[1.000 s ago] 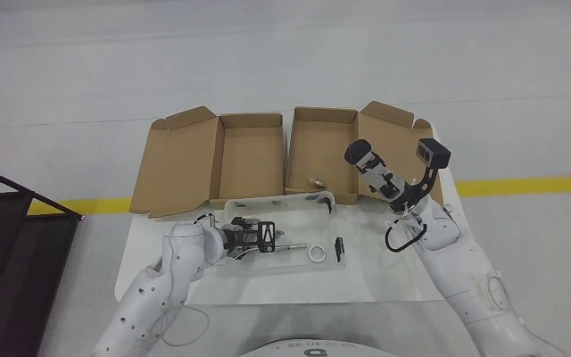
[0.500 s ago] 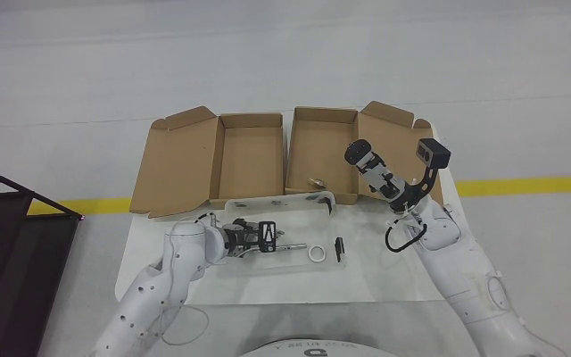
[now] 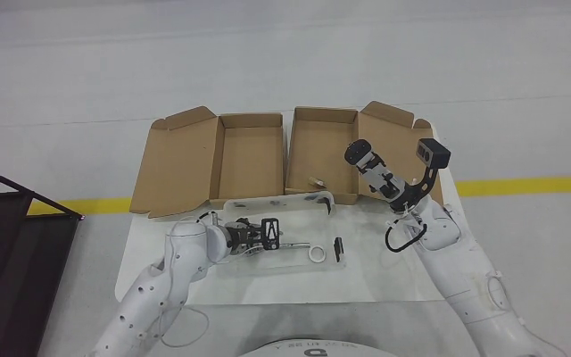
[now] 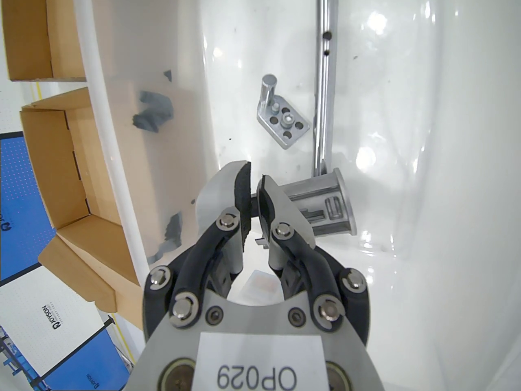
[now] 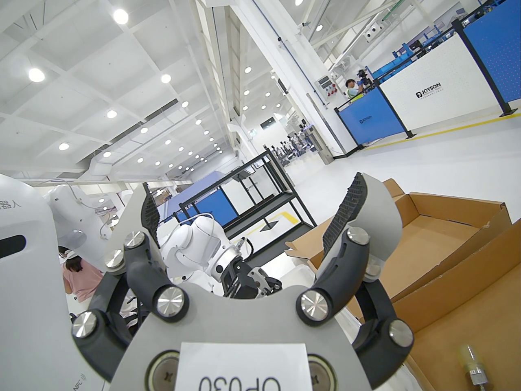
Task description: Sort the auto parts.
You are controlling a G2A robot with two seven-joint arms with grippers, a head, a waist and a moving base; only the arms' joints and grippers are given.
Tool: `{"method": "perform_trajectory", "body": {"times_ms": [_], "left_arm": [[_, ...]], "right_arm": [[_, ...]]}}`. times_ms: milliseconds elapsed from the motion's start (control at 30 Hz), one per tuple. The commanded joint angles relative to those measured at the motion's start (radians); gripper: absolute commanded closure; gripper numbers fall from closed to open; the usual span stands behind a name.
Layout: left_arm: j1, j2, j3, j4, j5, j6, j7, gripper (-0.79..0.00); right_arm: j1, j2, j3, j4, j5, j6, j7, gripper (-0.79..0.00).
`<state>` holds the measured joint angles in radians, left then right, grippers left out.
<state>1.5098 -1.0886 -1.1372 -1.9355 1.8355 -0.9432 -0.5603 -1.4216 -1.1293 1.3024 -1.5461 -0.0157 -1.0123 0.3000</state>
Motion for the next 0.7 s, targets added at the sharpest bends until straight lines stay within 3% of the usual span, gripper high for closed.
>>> {"method": "perform_trajectory", "body": {"times_ms": [0, 167, 300, 500, 667], "left_arm": [[0.007, 0.002, -0.009, -0.013, -0.008, 0.003, 0.005, 0.000], [0.027, 0.008, -0.036, -0.039, -0.042, 0.016, 0.031, 0.000], [0.039, 0.008, -0.077, -0.032, -0.166, 0.043, 0.062, 0.000], [0.002, 0.000, -0.140, 0.030, -0.552, 0.097, -0.005, 0.000], [-0.068, 0.005, -0.165, 0.107, -1.001, 0.145, -0.218, 0.000]], "right_arm": [[0.000, 0.000, 0.000, 0.000, 0.000, 0.000, 0.000, -0.785], [0.000, 0.000, 0.000, 0.000, 0.000, 0.000, 0.000, -0.785], [0.000, 0.000, 0.000, 0.000, 0.000, 0.000, 0.000, -0.785], [0.000, 0.000, 0.000, 0.000, 0.000, 0.000, 0.000, -0.785], [0.000, 0.000, 0.000, 0.000, 0.000, 0.000, 0.000, -0.785]]}}
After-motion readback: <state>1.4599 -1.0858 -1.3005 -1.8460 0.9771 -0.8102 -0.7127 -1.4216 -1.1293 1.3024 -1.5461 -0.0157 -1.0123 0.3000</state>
